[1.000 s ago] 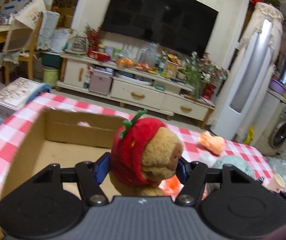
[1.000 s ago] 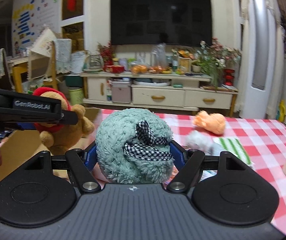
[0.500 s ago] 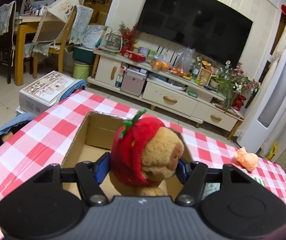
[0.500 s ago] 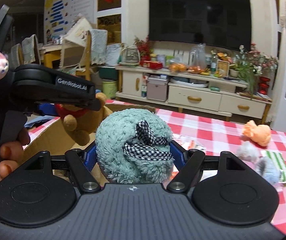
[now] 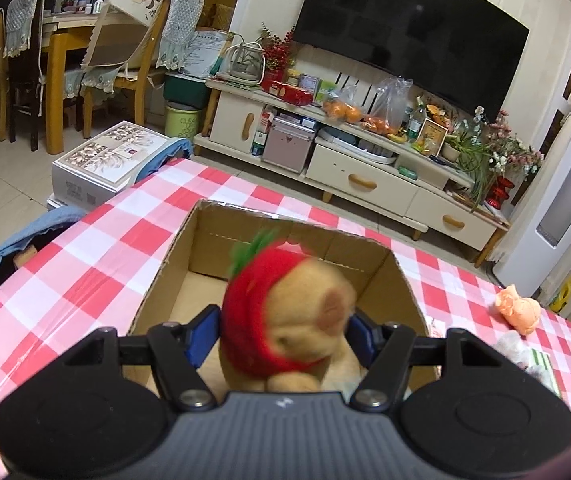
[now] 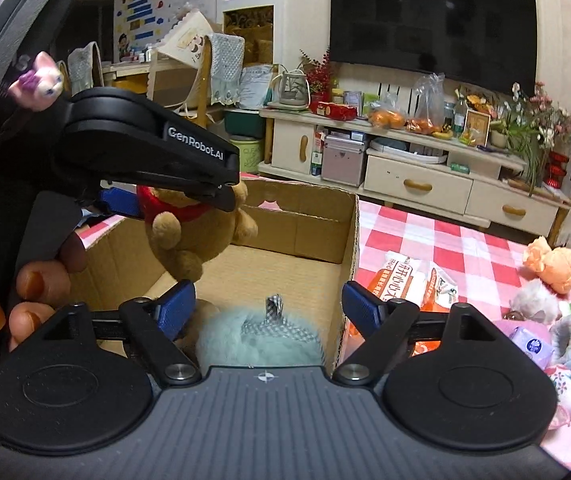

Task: Organize soft objects
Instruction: 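Open both tools to release the toys into the box, then withdraw both tools from the box back toward the remaining toys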

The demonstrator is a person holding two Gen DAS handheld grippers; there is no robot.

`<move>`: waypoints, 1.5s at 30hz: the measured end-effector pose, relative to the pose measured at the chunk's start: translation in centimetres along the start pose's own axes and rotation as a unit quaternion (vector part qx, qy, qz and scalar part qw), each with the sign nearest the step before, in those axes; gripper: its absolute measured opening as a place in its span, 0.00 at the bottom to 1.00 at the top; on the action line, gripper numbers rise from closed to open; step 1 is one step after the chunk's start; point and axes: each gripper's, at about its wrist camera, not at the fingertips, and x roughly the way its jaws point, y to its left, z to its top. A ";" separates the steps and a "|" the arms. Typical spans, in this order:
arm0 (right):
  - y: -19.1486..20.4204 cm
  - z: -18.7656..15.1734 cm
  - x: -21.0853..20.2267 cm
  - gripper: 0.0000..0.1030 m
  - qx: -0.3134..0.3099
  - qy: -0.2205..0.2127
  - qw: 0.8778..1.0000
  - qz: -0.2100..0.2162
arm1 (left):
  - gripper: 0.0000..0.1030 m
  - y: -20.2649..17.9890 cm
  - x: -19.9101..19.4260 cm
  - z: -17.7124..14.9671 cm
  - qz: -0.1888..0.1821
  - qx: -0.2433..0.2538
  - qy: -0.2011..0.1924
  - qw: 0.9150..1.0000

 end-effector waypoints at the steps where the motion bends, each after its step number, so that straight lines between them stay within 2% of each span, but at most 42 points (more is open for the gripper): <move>1: 0.0 0.0 -0.2 0.98 0.000 0.000 1.000 -0.001 | 0.71 0.0 -0.1 0.0 0.000 0.000 -0.001 1.000; 3: -0.2 -0.1 -0.7 0.98 0.005 -0.002 1.000 0.000 | 0.75 -0.1 -0.3 0.1 -0.001 0.000 -0.005 1.000; 16: -1.2 -0.9 -3.1 0.99 0.033 -0.018 0.999 -0.022 | 0.78 -1.6 -0.5 -0.2 -0.004 0.014 -0.005 1.000; 31: -2.1 -2.1 -3.9 0.99 0.058 -0.024 0.997 -0.044 | 0.79 -4.0 -0.4 -1.0 -0.016 0.038 0.001 0.999; 45: -4.1 -2.9 -5.2 0.99 0.079 -0.037 0.993 -0.085 | 0.80 -7.7 -0.4 -2.3 -0.033 0.075 0.003 0.997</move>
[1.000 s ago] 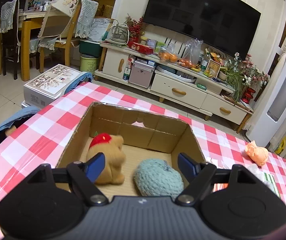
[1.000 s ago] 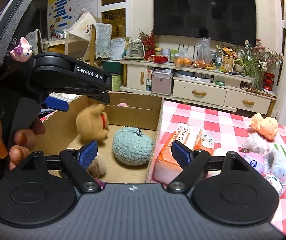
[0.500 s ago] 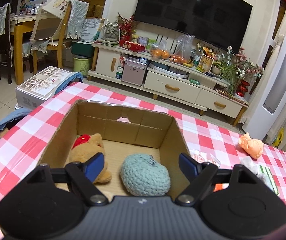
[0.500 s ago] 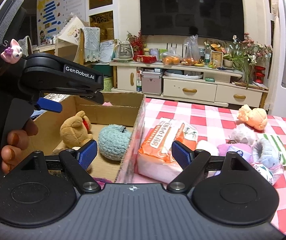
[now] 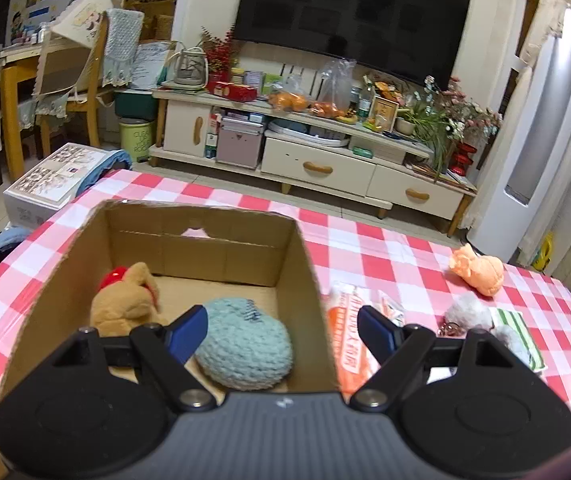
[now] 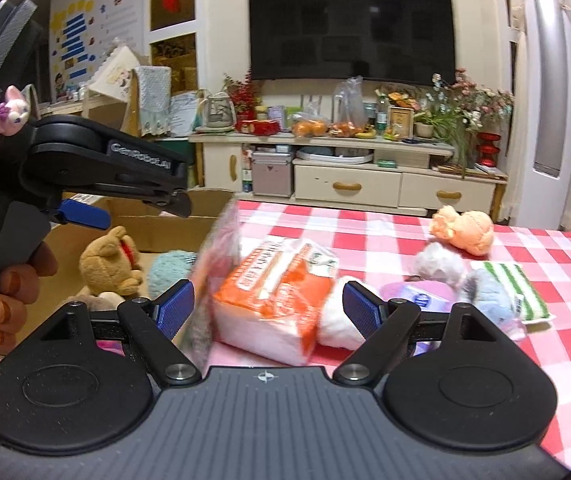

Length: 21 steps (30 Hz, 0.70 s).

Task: Organize soft objects
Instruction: 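Withdraw both tools from the box back toward the remaining toys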

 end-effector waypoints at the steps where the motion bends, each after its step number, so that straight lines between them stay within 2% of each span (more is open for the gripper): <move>1: -0.3 0.0 0.0 0.99 0.003 -0.001 1.000 -0.004 | 0.80 -0.2 0.0 -0.1 -0.001 0.003 0.000 1.000; 12: -3.8 -0.6 -0.6 0.99 0.035 -0.012 0.998 -0.050 | 0.80 -4.2 0.2 -1.1 -0.022 0.036 -0.001 0.999; 21: -8.2 -1.5 -1.4 0.99 0.077 -0.022 0.992 -0.099 | 0.80 -8.0 0.6 -2.6 -0.042 0.080 0.009 0.996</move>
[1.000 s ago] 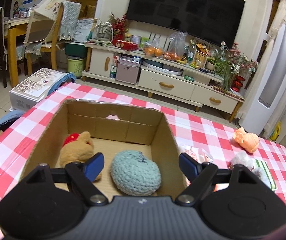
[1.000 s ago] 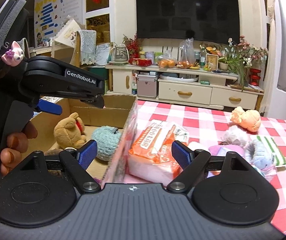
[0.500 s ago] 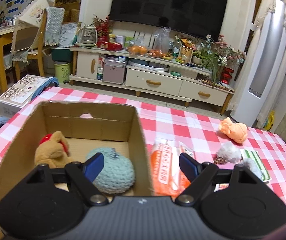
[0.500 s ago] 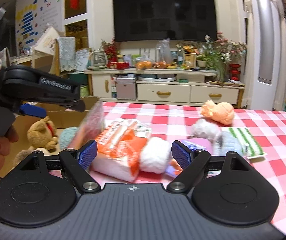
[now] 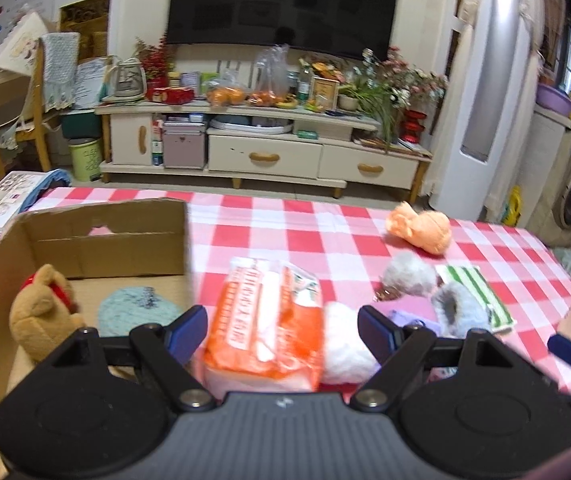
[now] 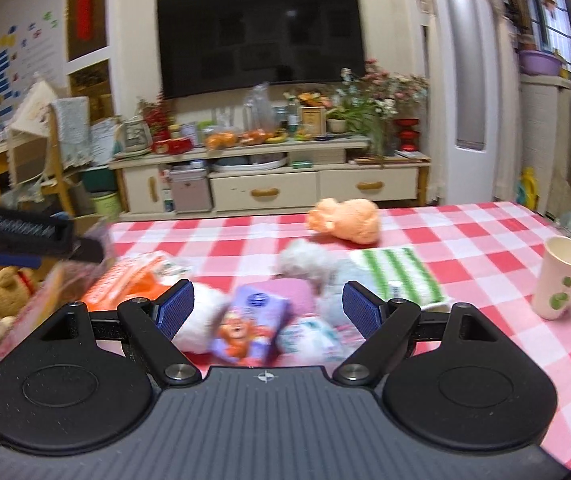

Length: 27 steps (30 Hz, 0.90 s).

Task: Organize soft objects
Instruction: 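Withdraw both tools from the box back toward the remaining toys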

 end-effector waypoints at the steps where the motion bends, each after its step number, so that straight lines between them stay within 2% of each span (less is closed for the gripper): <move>1: -0.6 0.0 0.1 0.99 0.006 0.000 1.000 -0.005 | 0.80 -0.5 0.1 -0.2 -0.002 0.005 0.001 1.000; 8: -5.2 0.0 1.2 0.99 0.036 -0.004 0.998 -0.052 | 0.80 -3.3 0.5 -1.2 -0.028 0.035 0.011 0.999; 12: -8.8 -0.2 2.6 0.99 0.077 0.006 0.995 -0.068 | 0.80 -5.5 0.8 -2.0 -0.055 0.054 0.016 0.997; 19: -13.8 -1.1 5.6 0.99 0.155 0.043 0.985 -0.063 | 0.80 -9.3 1.8 -3.9 -0.101 0.098 0.037 0.989; 27: -15.9 -0.8 8.0 0.99 0.159 0.051 0.985 -0.052 | 0.78 -12.0 3.8 -5.1 -0.117 0.106 0.065 0.985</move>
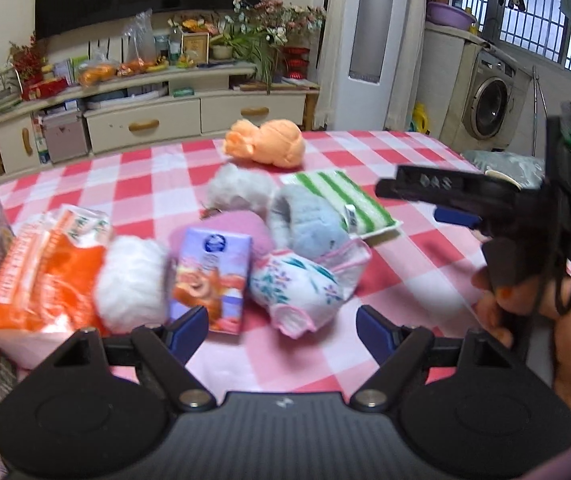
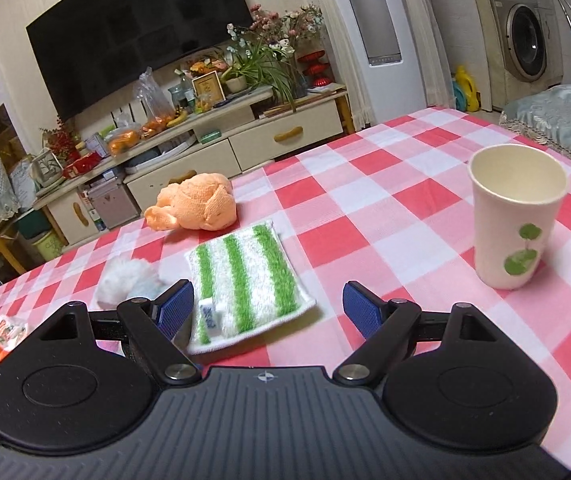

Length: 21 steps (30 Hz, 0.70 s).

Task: Organize soft objects
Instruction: 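Withdraw both tools from the box back toward the remaining toys, then grasp the floral-print plush with the left tool while the right tool grasps the green-striped scrubber pad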

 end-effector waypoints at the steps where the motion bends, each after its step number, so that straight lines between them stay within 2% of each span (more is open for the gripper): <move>1: -0.1 0.2 0.4 0.99 0.002 0.001 1.000 0.001 | 0.77 -0.2 0.3 0.0 -0.001 -0.002 0.003 1.000; 14: 1.0 2.3 4.7 1.00 -0.016 0.021 0.999 0.031 | 0.71 -1.1 3.3 0.7 0.005 -0.033 0.014 0.999; 21: 2.9 2.5 6.6 1.00 -0.062 0.032 0.997 0.020 | 0.64 -1.1 4.3 0.9 0.013 -0.047 0.019 0.999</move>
